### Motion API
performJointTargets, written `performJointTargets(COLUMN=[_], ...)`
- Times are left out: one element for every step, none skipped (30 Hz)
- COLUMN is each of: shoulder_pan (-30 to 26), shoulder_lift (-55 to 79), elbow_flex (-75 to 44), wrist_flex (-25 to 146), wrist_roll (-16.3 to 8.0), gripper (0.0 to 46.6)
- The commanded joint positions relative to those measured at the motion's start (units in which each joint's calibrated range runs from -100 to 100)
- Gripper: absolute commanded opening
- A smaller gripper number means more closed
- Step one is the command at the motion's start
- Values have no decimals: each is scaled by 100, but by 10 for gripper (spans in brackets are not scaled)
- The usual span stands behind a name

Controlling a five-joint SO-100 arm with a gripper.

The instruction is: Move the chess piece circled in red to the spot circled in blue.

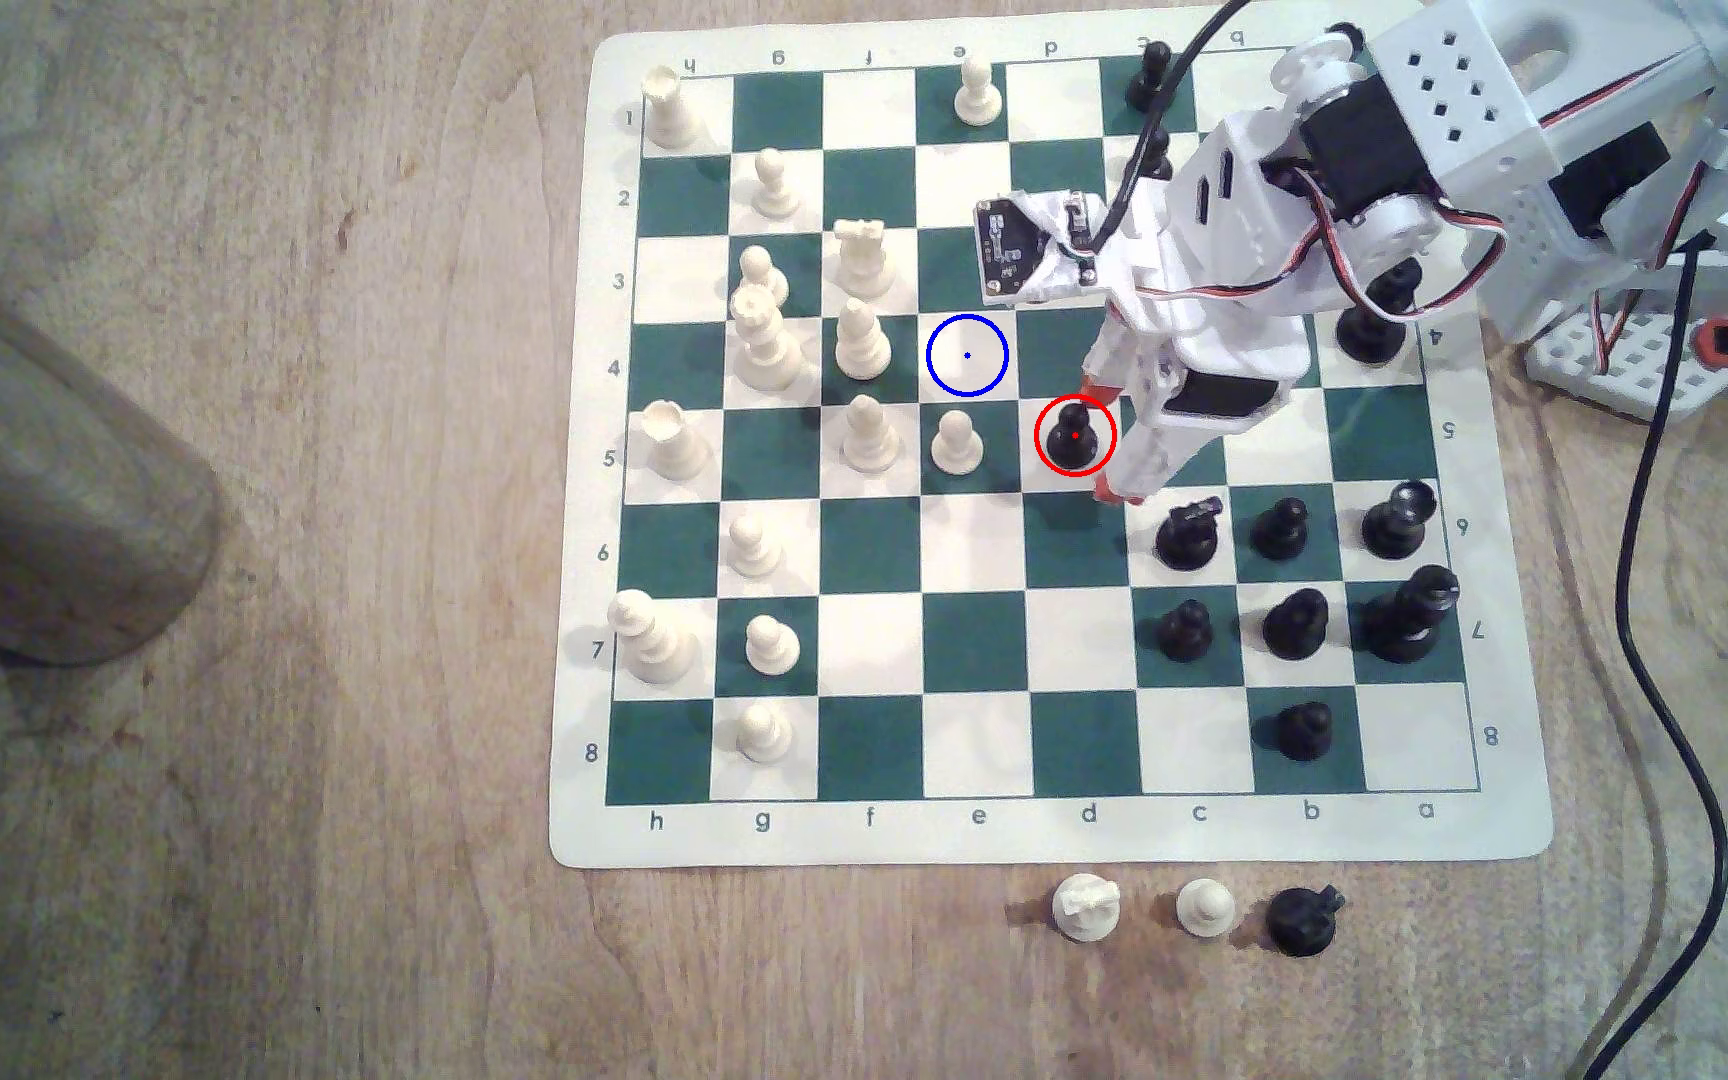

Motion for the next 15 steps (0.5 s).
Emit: performJointTargets(shoulder_pan=[-49, -33, -18, -2, 6, 21, 29, 45, 68, 92, 146, 162, 178, 178, 186], shoulder_lift=[128, 187, 272, 323, 357, 374, 399, 416, 433, 467, 544, 569, 586, 594, 594], elbow_flex=[-338, -374, -438, -465, -483, -492, -492, -492, -492, -492, -501, -501, -501, -501, -501], wrist_flex=[-152, -177, -234, -251, -267, -284, -324, -349, -382, -415, -496, -505, -529, -546, -562], wrist_roll=[-34, -34, -34, -34, -34, -34, -34, -29, -24, -10, 5, 15, 15, 20, 20], gripper=[170, 170, 170, 170, 170, 170, 170, 170, 170, 170, 170, 170, 170, 170, 170])
